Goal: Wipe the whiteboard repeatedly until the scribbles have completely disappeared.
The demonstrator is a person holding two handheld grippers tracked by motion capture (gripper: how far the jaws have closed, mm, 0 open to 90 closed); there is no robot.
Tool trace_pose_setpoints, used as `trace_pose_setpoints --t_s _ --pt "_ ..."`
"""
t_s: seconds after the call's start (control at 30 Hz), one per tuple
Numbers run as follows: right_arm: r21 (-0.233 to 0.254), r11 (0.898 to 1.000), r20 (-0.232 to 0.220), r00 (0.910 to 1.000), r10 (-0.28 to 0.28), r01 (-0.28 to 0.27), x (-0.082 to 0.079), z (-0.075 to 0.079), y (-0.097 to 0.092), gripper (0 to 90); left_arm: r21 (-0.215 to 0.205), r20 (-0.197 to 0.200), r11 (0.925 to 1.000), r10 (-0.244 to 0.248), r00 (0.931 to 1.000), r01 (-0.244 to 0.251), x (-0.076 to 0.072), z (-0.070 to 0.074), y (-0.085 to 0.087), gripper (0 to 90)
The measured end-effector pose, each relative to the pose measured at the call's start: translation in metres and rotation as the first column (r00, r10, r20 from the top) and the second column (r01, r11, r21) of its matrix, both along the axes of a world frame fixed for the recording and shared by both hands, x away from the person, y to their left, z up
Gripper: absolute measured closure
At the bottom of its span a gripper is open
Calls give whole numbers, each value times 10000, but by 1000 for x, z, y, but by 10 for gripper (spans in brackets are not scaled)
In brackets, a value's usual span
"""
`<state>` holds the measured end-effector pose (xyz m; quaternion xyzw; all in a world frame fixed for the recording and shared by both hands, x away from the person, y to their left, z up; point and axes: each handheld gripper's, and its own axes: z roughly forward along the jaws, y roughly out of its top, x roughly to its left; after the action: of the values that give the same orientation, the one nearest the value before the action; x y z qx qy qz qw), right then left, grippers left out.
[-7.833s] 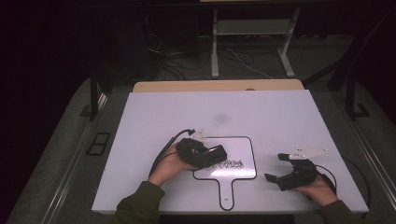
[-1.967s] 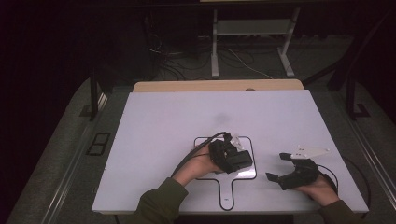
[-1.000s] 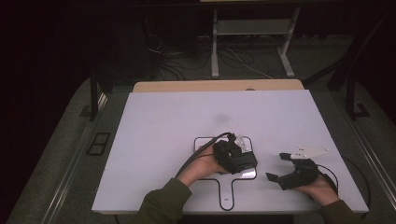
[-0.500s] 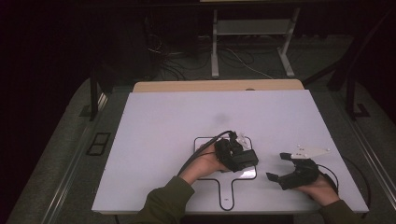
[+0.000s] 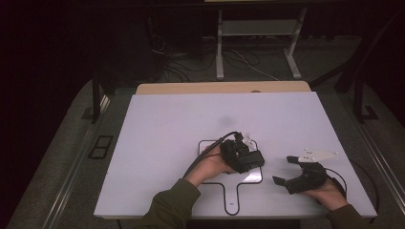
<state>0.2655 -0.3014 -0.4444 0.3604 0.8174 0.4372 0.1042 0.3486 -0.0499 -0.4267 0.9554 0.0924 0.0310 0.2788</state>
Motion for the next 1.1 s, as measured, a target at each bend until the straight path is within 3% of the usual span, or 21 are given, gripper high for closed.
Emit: trace_pose_setpoints --t_s 0.17,0.3,0.63,0.77,0.87,1.0,1.1 --pt "-46 10000 -14 10000 3 -3 0 0 1 0 43 -22 9995 -322 9995 322 -11 0 -3 396" --pt "-54 10000 18 10000 4 -4 -1 1 0 0 -160 -300 9996 -256 9992 251 -7 0 -1 392" --pt "-38 10000 39 10000 29 -29 0 1 0 0 -421 -409 9987 -289 9987 272 -7 1 2 385" --pt "-42 10000 45 10000 32 -32 -1 1 0 0 -273 -213 9993 -271 9994 265 -8 1 2 394" --pt "-40 10000 62 10000 28 -27 -1 1 0 0 -14 389 10000 -67 9992 67 -4 3 4 396" --pt "-40 10000 69 10000 23 -23 -1 1 0 0 7 403 9999 116 9991 -117 -1 2 6 398" --pt "-44 10000 56 10000 25 -25 -1 1 0 0 184 479 9996 -204 9986 195 -9 3 3 398"
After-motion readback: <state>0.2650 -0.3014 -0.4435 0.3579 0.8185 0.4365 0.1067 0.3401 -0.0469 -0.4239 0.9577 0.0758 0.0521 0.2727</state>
